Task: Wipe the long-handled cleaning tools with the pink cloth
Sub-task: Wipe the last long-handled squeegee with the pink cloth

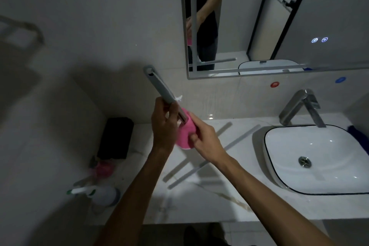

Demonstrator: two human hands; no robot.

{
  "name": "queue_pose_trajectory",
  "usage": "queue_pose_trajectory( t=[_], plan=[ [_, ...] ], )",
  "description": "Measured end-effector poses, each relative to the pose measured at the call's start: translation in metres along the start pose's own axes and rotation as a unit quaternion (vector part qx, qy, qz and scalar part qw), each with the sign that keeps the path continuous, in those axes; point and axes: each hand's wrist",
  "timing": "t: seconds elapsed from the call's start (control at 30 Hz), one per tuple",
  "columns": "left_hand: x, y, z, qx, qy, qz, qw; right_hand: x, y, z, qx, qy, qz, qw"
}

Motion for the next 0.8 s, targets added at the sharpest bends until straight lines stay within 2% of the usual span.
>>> queue_pose_trajectory(
  t=[0.1, 0.23, 0.33, 0.5, 0.6, 0.7, 0.8],
  plan=[
    [-0.008, 0.001, -0.004, 0.010, -0.016, -0.029, 0.999, 0.001, -0.002, 0.010, 0.002, -0.006, 0.006, 1.000],
    [-0.009, 0.004, -0.010, 0.047, -0.024, -0.049, 0.997, 0.023, -0.009, 0.013, -0.076, -0.039, 0.048, 0.995],
    [-0.011, -0.002, -0.006, 0.030, -0.004, -0.054, 0.998, 0.036, -0.019, 0.014, -0.094, -0.049, 0.081, 0.991],
    [-0.016, -0.014, 0.000, 0.002, 0.011, -0.023, 1.000, 0.020, -0.027, 0.009, -0.048, 0.006, 0.086, 0.995],
    [-0.010, -0.027, 0.013, -0.030, 0.039, -0.008, 0.999, -0.007, -0.022, 0.005, -0.009, 0.066, 0.036, 0.997],
    [-0.008, -0.034, 0.022, -0.043, 0.046, -0.012, 0.998, -0.023, -0.015, 0.003, 0.014, 0.062, -0.022, 0.998],
    [-0.004, -0.033, 0.022, -0.049, 0.042, 0.004, 0.998, -0.018, -0.016, 0.000, 0.028, 0.059, -0.004, 0.998]
  ],
)
Point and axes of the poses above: each hand's wrist, its own y-axis away from the middle knuckle, its own z-axis out of the back of the hand, x = y × z, and after that the axes turned 6 degrees about -y, right-handed
